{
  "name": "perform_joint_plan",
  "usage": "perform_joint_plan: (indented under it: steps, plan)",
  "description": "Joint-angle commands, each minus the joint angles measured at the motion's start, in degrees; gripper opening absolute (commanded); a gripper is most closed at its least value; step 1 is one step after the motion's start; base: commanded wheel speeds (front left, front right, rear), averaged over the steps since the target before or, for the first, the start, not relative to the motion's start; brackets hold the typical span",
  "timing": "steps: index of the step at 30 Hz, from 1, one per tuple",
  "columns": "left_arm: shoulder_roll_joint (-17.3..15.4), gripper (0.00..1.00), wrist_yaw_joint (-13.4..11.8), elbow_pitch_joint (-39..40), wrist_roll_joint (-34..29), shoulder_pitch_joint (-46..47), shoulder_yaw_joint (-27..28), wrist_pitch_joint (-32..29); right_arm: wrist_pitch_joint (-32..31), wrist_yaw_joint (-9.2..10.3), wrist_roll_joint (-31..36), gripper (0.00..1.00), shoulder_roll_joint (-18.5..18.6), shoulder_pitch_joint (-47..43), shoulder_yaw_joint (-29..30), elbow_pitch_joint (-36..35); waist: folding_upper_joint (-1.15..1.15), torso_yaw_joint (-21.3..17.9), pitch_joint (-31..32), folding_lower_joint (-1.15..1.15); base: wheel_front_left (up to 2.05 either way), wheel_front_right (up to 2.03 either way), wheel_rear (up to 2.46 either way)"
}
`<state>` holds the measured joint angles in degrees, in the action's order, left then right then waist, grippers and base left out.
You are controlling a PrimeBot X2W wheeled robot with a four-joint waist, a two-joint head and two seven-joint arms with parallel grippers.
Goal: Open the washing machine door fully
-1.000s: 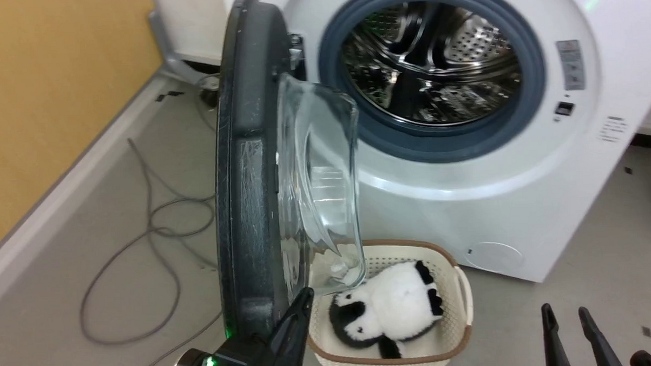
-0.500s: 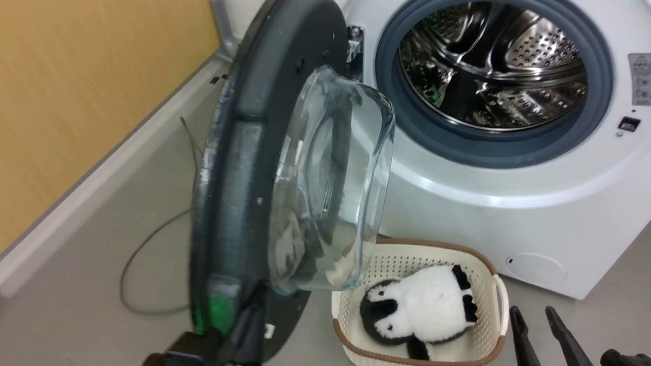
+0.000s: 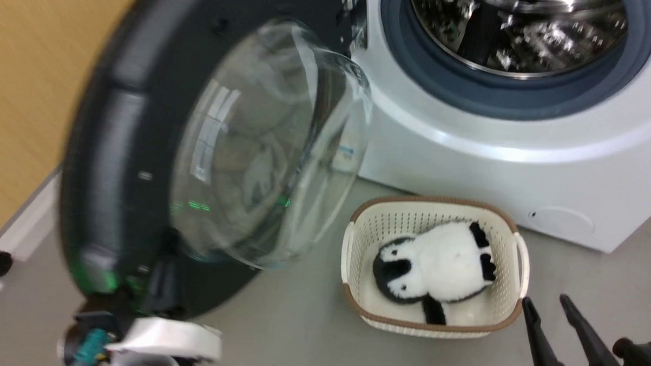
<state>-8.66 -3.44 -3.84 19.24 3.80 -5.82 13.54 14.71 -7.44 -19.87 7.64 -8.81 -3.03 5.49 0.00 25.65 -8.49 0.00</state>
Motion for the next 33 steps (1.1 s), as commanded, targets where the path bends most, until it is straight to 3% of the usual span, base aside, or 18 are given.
perform_joint_plan:
  steps: [1, 21, 33]
  plan:
    - [-1.0, 0.0, -0.4, -0.9, 0.3, 1.7, 1.4, 0.5, -0.1, -0.05, 0.1, 1.0, 0.7, 1.1, 0.0, -0.5, 0.0, -0.3, -1.8, 0.0, 0.0, 0.0, 0.0]
    - [-8.5, 0.0, -0.8, -14.6, 4.6, 16.9, 17.6, 1.4, -2.9, -0.05, 0.5, 1.0, 3.5, 3.6, 1.0, -4.0, 0.0, -2.9, -9.7, 0.0, 0.0, 0.0, 0.0]
    - [-9.3, 0.0, 0.7, -19.7, 4.1, 21.0, 21.6, 1.5, -3.2, -0.05, 0.7, 1.0, 3.0, 4.2, 1.1, -4.2, 0.0, -4.1, -10.4, 0.0, 0.0, 0.0, 0.0]
